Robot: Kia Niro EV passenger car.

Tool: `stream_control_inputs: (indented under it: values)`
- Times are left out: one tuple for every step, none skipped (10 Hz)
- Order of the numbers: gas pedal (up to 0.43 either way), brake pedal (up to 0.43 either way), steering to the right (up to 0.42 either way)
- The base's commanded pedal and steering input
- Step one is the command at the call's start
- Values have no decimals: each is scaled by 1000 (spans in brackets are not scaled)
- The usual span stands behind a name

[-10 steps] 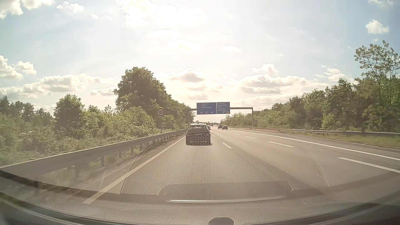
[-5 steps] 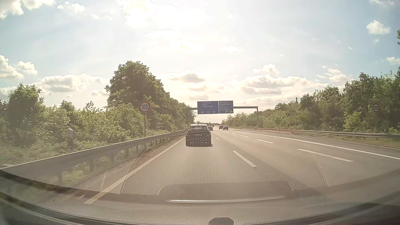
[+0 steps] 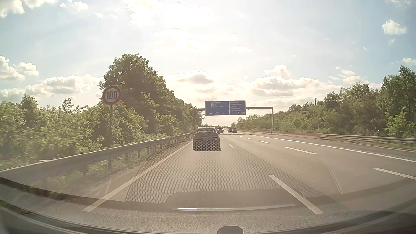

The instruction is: Follow the waypoints while adhering to traffic rules and regulations

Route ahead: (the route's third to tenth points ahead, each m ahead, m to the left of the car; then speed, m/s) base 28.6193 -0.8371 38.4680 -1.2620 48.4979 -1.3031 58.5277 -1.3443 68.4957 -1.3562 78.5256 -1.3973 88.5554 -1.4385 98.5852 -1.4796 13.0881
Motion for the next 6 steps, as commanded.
stream_control_inputs:
  values:
    - [0, 49, -3]
    - [0, 49, -3]
    - [0, 30, -3]
    - [0, 18, -3]
    - [0, 12, -3]
    - [0, 0, -3]
